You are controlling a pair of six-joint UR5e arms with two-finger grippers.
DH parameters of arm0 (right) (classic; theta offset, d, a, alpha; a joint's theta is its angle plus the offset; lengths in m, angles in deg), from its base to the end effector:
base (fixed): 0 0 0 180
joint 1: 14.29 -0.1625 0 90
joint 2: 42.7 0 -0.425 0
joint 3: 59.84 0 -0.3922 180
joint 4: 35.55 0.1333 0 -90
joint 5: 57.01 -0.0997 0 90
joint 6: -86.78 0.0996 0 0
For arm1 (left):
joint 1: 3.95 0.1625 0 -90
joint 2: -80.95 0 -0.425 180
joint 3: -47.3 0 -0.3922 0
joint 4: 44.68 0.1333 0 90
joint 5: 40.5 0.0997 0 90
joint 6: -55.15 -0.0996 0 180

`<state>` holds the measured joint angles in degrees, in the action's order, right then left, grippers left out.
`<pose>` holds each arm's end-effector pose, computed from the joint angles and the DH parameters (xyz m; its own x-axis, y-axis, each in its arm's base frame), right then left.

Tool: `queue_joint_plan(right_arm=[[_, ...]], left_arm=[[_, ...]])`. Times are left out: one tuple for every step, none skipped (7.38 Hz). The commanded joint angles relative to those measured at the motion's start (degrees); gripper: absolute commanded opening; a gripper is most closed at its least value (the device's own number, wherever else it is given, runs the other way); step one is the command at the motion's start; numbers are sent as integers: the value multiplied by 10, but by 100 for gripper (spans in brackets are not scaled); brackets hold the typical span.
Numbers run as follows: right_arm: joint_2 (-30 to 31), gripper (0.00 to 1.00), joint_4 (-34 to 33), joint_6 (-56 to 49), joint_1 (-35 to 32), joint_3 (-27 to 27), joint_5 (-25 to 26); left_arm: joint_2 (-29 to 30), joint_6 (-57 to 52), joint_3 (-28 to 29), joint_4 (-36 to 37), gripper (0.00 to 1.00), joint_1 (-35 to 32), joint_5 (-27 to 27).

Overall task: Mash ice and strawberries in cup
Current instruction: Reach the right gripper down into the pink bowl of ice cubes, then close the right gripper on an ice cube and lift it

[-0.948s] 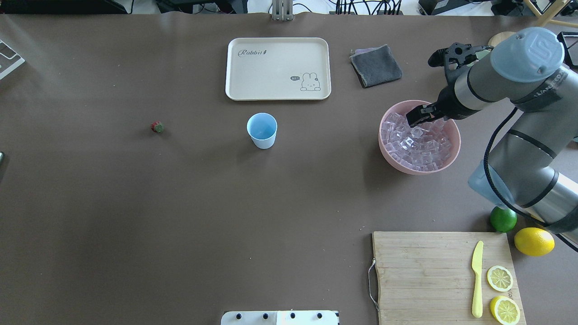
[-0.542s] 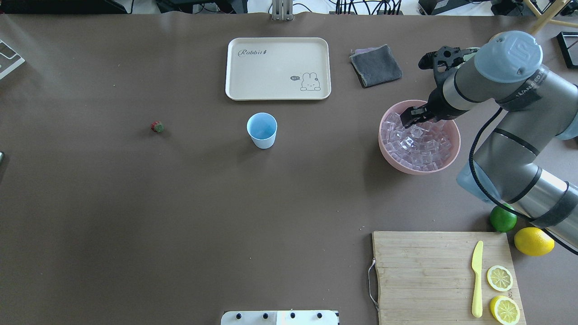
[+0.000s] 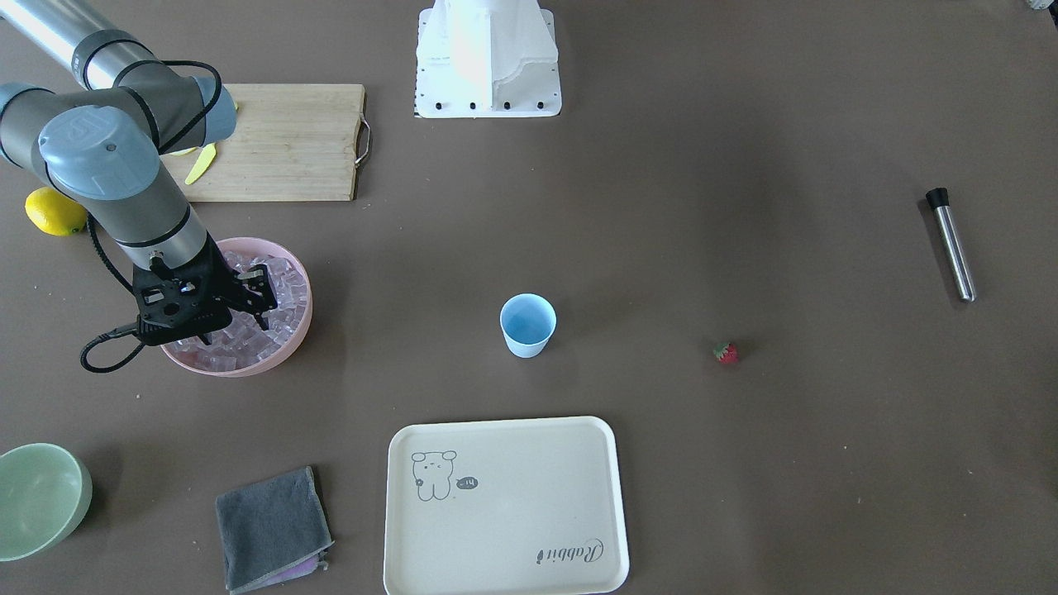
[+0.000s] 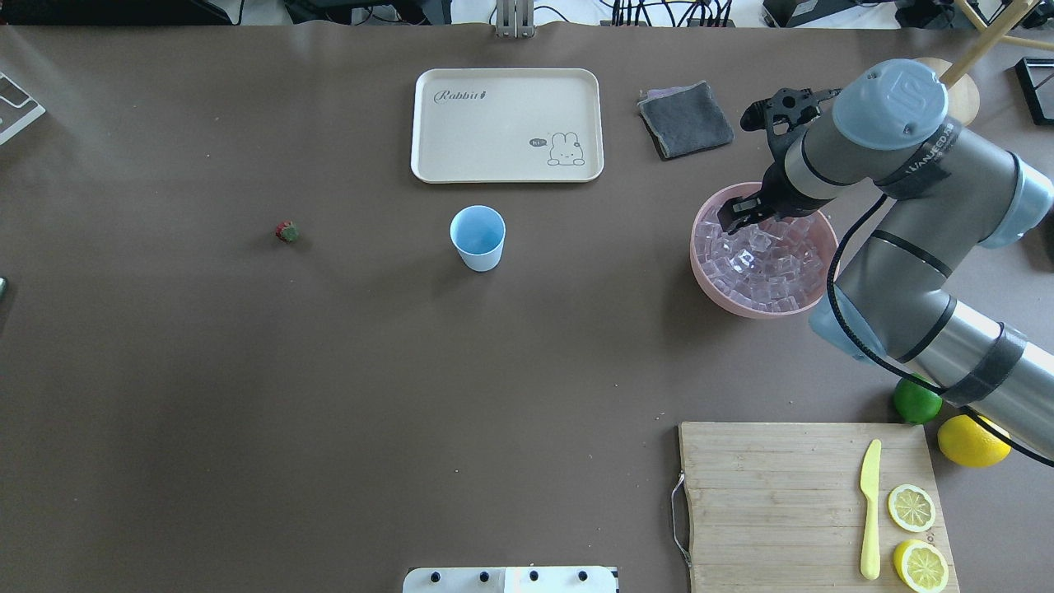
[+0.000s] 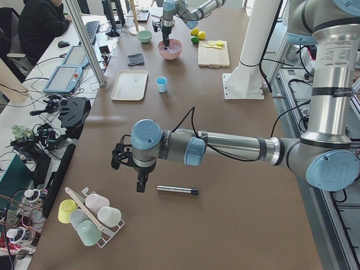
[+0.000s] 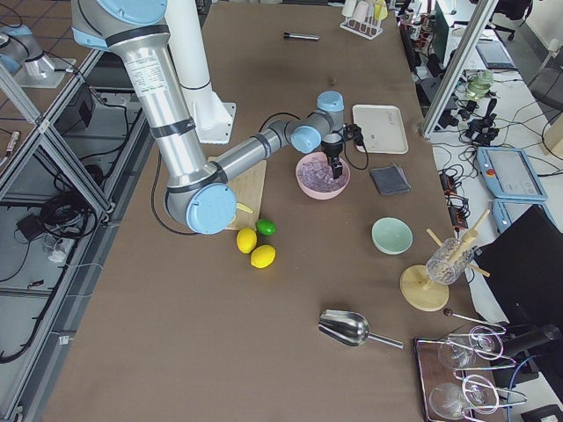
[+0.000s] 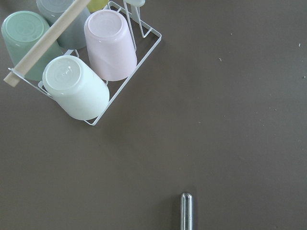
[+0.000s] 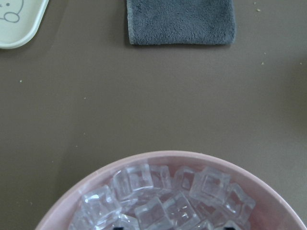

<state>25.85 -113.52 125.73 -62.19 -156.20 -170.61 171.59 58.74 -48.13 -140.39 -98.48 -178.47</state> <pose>-0.3580 -0.5355 0.3813 0.7187 -0.2676 0.6418 0.0810 0.9489 0.3050 -0.0991 -0.4997 0.5909 0.6732 0.0370 -0.7385 0.1197 0.9801 0.1582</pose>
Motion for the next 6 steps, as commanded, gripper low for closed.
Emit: queue_joint_plan(right_arm=[[9, 75, -1, -2, -1, -9, -2], [19, 75, -10, 0, 2, -28, -1], [20, 74, -17, 0, 3, -32, -1], [22, 74, -16, 1, 16, -24, 9], [23, 74, -17, 0, 17, -23, 13], [26, 73, -16, -2, 19, -17, 15]], left_arm=[[0, 0, -1, 0, 98, 0, 0], [0, 0, -1, 0, 98, 0, 0], [1, 0, -1, 0, 98, 0, 1], [1, 0, -1, 0, 98, 0, 0], [-2, 0, -5, 0, 98, 0, -1], [-5, 0, -12, 0, 98, 0, -1]])
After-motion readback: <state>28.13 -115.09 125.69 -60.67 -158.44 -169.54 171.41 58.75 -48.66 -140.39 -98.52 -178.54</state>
